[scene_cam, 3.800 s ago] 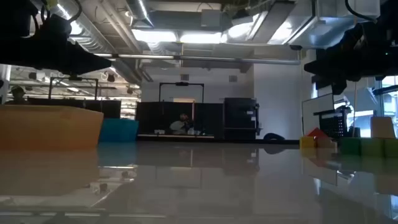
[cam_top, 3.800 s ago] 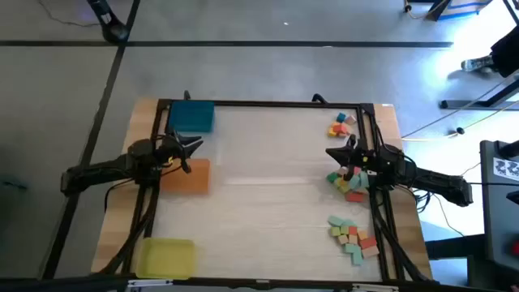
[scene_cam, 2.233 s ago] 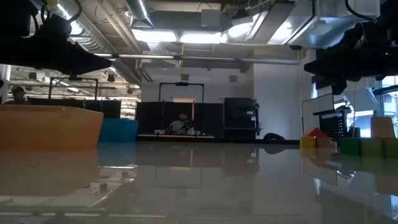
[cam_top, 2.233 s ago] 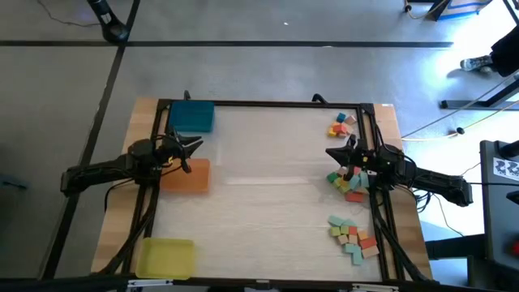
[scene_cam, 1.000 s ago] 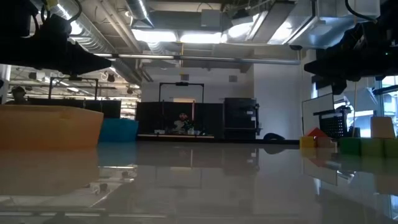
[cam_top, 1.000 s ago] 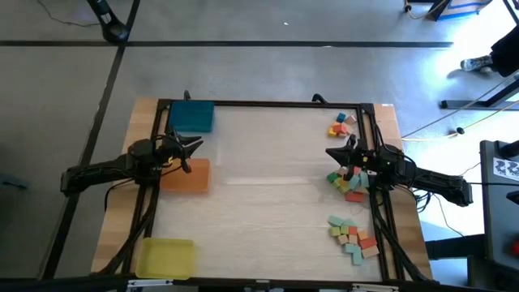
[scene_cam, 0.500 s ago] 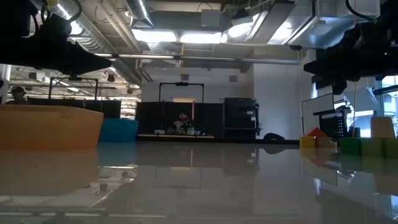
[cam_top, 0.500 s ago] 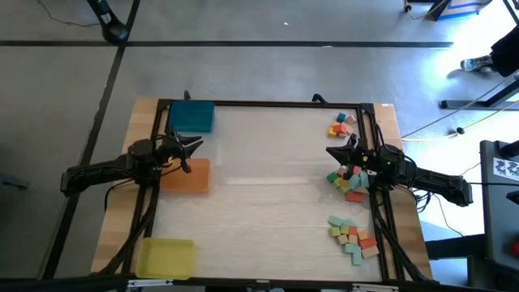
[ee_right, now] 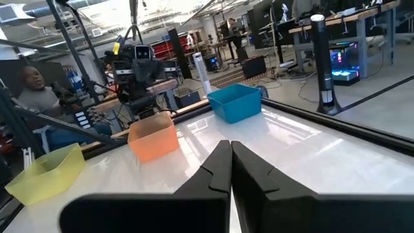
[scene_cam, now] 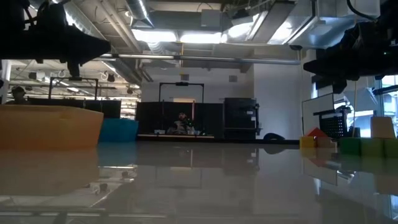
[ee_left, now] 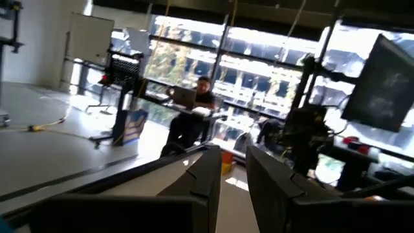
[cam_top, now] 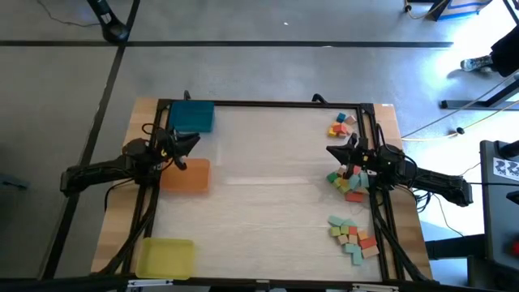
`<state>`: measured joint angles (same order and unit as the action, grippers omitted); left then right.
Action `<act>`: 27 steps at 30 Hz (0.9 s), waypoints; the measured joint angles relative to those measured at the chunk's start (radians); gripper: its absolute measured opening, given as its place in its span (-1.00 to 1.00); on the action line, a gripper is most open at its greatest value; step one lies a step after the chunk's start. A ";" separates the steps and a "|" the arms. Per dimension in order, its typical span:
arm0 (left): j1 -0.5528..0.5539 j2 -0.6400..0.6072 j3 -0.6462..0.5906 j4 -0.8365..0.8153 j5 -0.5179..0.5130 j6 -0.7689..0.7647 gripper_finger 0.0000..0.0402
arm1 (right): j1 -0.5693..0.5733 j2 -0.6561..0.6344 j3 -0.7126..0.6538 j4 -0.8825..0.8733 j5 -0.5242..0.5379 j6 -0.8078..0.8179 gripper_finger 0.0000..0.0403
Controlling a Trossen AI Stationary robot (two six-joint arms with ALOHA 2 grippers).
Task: Sort blocks by size
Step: Put the green cube block into the blue bin
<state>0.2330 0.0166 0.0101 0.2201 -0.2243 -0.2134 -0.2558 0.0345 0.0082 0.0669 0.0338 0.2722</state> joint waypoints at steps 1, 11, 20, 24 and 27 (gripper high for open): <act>-0.001 0.007 0.000 0.011 0.003 0.000 -0.70 | 0.000 0.000 0.000 0.000 0.000 -0.012 -0.95; -0.011 0.260 0.038 0.164 0.005 0.011 -0.70 | 0.000 0.000 0.000 0.000 0.000 -0.077 -0.95; -0.043 0.664 0.279 0.166 0.012 0.073 -0.70 | 0.000 0.000 0.000 -0.001 0.000 -0.090 -0.95; -0.077 0.858 0.404 0.166 0.012 0.126 -0.70 | 0.000 0.000 0.000 -0.001 0.000 -0.090 -0.95; -0.101 1.000 0.499 0.167 0.012 0.162 -0.70 | 0.000 0.000 0.000 -0.001 0.000 -0.095 -0.95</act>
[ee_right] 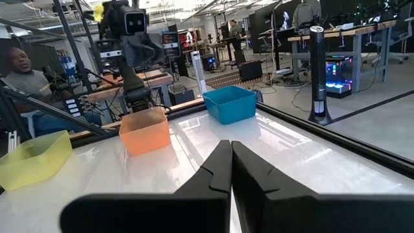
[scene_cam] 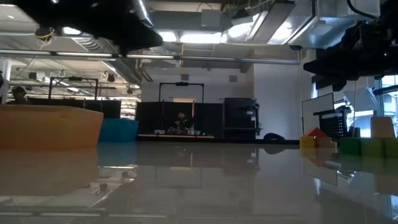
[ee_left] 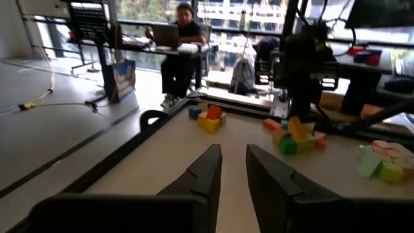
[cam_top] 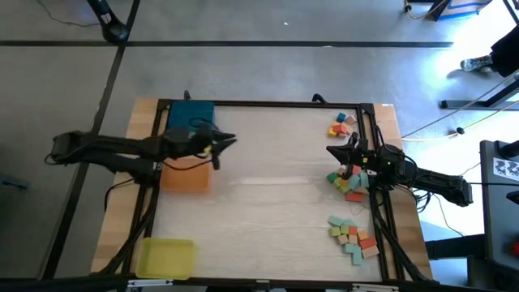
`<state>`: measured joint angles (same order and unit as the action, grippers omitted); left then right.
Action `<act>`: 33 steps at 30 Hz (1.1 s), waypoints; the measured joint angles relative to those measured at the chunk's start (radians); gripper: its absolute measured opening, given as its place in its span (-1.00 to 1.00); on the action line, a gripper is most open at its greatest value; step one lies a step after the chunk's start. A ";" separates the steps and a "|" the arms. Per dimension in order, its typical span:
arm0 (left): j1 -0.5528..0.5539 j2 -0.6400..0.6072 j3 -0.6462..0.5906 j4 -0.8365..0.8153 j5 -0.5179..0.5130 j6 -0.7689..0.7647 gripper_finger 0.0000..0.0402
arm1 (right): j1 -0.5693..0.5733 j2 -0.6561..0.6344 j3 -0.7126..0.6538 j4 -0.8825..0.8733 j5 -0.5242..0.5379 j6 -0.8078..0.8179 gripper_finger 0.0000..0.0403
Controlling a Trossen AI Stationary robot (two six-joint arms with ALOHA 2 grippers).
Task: Sort blocks by size
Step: Put the green cube block into the blue bin
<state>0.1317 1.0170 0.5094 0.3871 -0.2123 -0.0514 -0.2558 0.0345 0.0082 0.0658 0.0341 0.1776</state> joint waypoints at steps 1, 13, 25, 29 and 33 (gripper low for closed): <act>-0.008 0.048 0.033 0.000 0.000 0.008 -0.70 | 0.000 0.000 0.000 0.000 0.000 0.000 -0.95; -0.083 0.591 0.431 0.023 0.000 0.118 -0.70 | 0.000 0.000 0.012 -0.016 0.000 -0.003 -0.95; -0.107 0.980 0.750 0.080 0.000 0.139 -0.70 | 0.000 0.000 0.016 -0.035 0.000 -0.003 -0.95; -0.106 1.072 0.815 0.157 0.001 0.134 -0.70 | 0.000 0.000 0.016 -0.050 0.000 -0.003 -0.95; -0.106 1.149 0.900 0.132 0.043 0.160 -0.65 | 0.000 0.000 0.017 -0.054 0.000 -0.003 -0.95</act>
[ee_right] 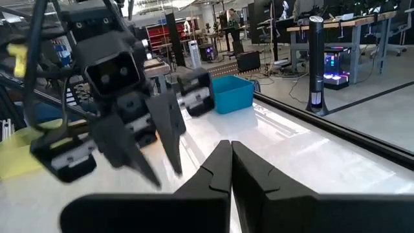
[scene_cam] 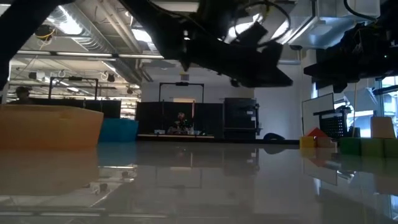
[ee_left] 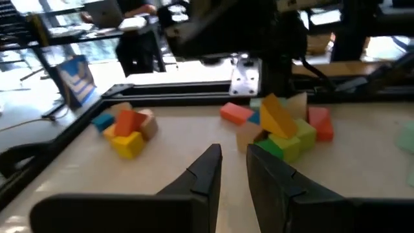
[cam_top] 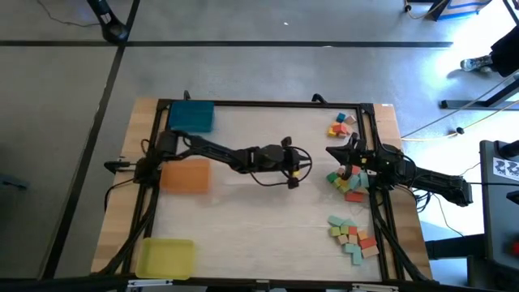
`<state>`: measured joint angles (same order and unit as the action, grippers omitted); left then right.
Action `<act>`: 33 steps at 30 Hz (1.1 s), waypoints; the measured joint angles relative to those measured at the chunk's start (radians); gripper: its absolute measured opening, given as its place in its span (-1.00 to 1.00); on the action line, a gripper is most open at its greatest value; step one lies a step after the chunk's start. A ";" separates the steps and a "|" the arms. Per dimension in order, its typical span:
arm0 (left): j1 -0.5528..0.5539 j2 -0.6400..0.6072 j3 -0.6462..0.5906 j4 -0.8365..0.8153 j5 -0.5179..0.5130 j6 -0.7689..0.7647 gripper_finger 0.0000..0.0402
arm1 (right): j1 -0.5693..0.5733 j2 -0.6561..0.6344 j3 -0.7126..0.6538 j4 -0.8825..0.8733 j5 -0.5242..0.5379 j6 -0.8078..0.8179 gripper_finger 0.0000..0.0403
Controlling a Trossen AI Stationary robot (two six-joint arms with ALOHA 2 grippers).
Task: Sort blocks by size
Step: Put the green cube block into the blue bin
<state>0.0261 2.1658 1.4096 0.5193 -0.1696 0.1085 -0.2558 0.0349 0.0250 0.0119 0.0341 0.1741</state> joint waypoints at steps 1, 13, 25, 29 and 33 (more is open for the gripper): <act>0.000 0.017 0.025 -0.015 0.016 0.000 -0.61 | 0.000 0.000 0.001 -0.003 0.000 0.000 -0.95; 0.017 0.229 0.375 -0.237 0.089 -0.026 0.08 | 0.000 0.000 0.001 -0.002 0.000 0.000 -0.95; 0.023 0.440 0.590 -0.251 0.112 -0.050 0.19 | 0.000 0.000 0.002 0.060 0.002 -0.045 -0.95; 0.024 0.526 0.698 -0.249 0.111 -0.023 0.19 | 0.000 0.000 0.002 0.060 0.003 -0.056 -0.95; 0.030 0.589 0.804 -0.299 0.117 -0.036 0.19 | 0.000 0.000 0.002 0.055 0.002 -0.051 -0.95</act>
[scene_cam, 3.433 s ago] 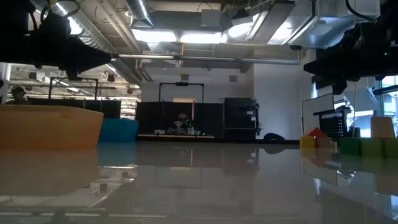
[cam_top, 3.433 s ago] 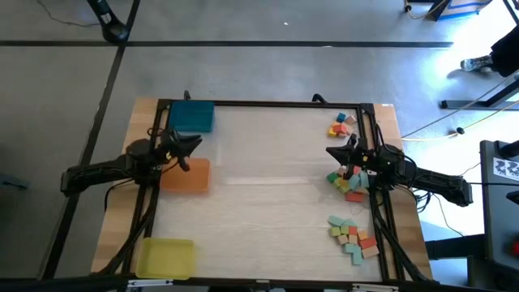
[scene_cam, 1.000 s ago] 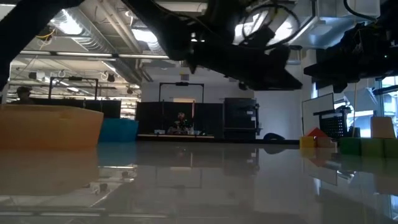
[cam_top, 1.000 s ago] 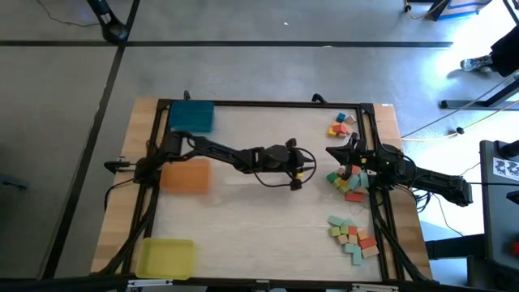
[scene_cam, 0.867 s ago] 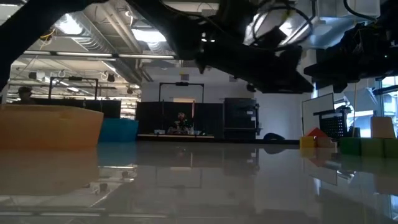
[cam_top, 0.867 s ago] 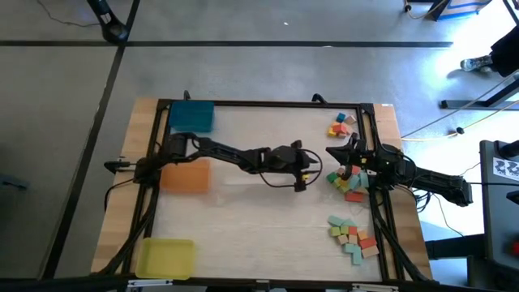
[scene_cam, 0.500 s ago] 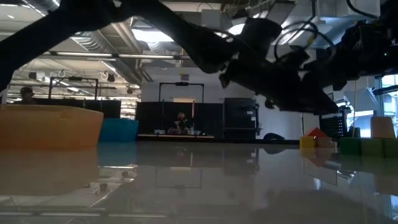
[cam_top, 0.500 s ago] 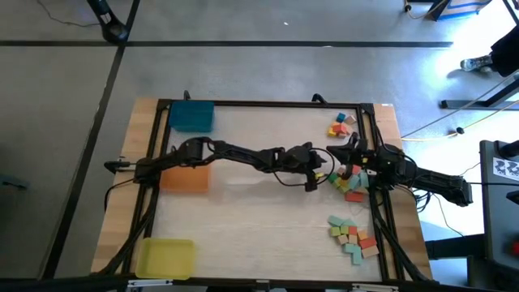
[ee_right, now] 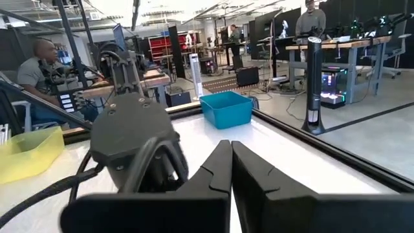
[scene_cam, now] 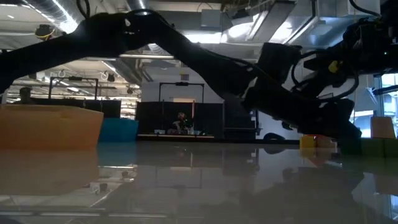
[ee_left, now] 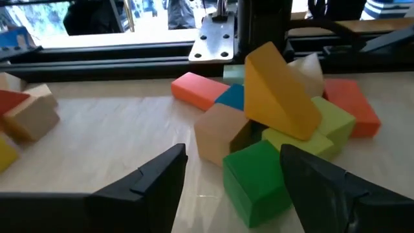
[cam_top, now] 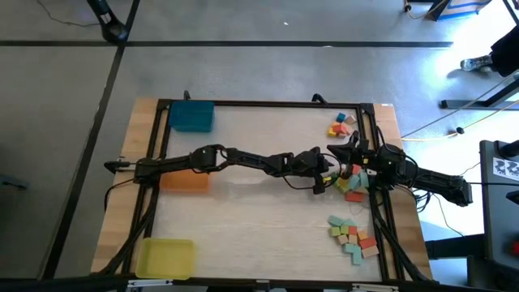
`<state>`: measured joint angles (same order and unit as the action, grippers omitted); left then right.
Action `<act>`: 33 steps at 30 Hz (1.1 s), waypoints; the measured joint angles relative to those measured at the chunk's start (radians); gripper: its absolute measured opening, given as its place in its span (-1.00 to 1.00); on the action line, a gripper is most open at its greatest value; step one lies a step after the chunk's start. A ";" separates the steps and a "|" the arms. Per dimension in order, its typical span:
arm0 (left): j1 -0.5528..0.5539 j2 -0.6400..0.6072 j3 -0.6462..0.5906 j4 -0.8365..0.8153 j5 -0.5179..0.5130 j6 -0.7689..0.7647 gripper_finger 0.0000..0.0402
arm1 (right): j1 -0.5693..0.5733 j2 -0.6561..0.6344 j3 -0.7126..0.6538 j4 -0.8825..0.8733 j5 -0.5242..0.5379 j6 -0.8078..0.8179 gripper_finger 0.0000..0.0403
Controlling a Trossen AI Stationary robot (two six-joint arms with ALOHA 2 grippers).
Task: Sort blocks by size
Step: Put the green cube block into the blue bin
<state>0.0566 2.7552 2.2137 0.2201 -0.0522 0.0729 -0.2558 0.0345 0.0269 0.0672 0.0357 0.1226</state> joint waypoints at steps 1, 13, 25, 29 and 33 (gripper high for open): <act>0.003 0.003 0.013 -0.017 -0.001 -0.002 0.19 | 0.000 0.000 0.000 -0.008 0.000 0.000 -0.95; 0.016 -0.009 0.033 -0.188 0.001 0.002 0.19 | 0.000 0.000 0.001 -0.065 -0.002 0.003 -0.95; 0.000 -0.146 0.026 -0.587 -0.003 0.088 0.19 | 0.000 0.000 0.001 -0.067 -0.002 0.002 -0.95; 0.001 -0.174 0.026 -0.708 -0.002 0.063 0.19 | 0.000 0.000 0.001 -0.067 -0.002 0.002 -0.95; -0.012 -0.202 0.022 -0.728 -0.006 0.032 0.19 | 0.000 0.000 0.001 -0.068 -0.002 0.002 -0.95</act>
<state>0.0442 2.5532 2.2355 -0.5079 -0.0578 0.1050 -0.2558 0.0348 0.0277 -0.0005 0.0338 0.1246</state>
